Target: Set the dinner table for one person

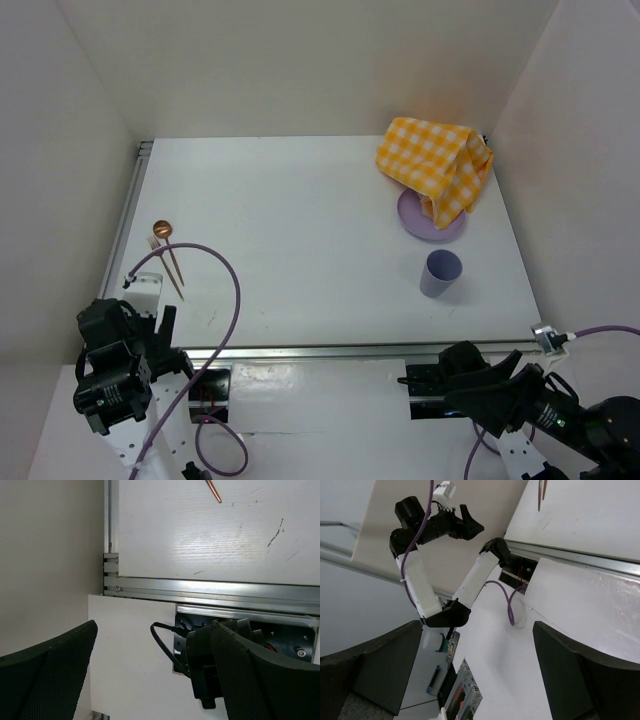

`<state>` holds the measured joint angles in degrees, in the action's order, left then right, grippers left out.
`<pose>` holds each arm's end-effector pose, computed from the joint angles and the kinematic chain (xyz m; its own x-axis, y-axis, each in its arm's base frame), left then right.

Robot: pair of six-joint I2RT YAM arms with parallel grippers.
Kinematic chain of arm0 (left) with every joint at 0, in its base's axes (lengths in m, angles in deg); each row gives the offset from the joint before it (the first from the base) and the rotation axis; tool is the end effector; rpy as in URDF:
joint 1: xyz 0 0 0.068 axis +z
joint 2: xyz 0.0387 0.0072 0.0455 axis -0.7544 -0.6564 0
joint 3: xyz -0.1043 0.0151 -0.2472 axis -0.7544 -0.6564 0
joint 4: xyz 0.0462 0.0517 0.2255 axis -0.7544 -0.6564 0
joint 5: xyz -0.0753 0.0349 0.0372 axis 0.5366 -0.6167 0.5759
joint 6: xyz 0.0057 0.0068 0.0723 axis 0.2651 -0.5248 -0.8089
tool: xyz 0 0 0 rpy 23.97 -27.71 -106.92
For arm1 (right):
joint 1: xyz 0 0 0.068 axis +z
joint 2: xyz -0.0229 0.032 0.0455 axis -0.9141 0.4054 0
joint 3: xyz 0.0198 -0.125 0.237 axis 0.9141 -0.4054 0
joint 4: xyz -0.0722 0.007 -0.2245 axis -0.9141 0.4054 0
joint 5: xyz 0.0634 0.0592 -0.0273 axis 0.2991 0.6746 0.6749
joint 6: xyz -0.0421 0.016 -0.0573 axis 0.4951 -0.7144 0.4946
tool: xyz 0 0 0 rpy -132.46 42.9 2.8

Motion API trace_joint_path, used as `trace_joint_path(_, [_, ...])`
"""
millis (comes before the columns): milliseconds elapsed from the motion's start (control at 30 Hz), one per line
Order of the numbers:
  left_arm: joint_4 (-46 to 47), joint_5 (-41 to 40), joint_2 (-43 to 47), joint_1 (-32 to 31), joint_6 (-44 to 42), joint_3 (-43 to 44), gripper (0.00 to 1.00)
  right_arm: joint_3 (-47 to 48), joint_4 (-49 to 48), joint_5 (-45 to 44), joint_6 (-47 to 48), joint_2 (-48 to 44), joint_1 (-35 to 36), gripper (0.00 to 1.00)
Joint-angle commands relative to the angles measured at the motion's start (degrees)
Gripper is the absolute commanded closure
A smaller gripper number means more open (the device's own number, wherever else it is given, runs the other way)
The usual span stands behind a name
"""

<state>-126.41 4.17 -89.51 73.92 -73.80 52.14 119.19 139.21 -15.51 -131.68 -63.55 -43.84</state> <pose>0.0046 0.0070 0.2918 -0.7105 0.1254 -0.6924 -0.1949 0.9104 0.3649 -0.1072 -0.0088 0.3405 -0.6984 0.4540 -0.5534 -0.4239 0.3605 0.8308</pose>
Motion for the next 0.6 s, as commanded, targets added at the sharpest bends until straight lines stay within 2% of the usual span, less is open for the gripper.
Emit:
trace_joint_path(0, [-0.27, 0.1, 0.71, 0.27, -3.54, 0.91, 0.01, -0.85, -0.2, 1.26, -0.06, 0.06, -0.18, 0.0])
trace_joint_path(133, [-0.27, -3.49, 1.93, 0.27, -9.33, -0.84, 0.01, 1.69, -0.2, 1.26, 0.47, 4.97, -0.18, 0.0])
trace_joint_path(233, [-0.27, -8.41, 3.17, 0.27, -11.54, -6.03, 0.01, 5.73, -0.2, 1.26, 5.29, 11.37, -0.18, 0.0])
trace_joint_path(300, [-0.27, -9.31, 3.17, 0.27, -10.15, -6.13, 0.01, 9.06, -0.2, 1.26, 10.11, 15.34, -0.18, 0.0])
trace_joint_path(400, [-0.27, -4.15, 0.46, 0.27, -6.38, 2.55, 0.01, 13.36, -0.2, -3.91, 13.57, 23.86, -0.18, 0.0])
trace_joint_path(467, [-0.27, -0.88, -7.34, 0.27, -4.78, 8.78, 0.01, 15.57, -1.87, -7.51, 14.88, 30.72, -0.18, 0.0])
trace_joint_path(567, [0.26, 7.19, -21.23, 0.27, 0.3, 24.4, 0.01, 20.14, -6.7, -17.96, 18.83, 39.33, -0.18, 0.0])
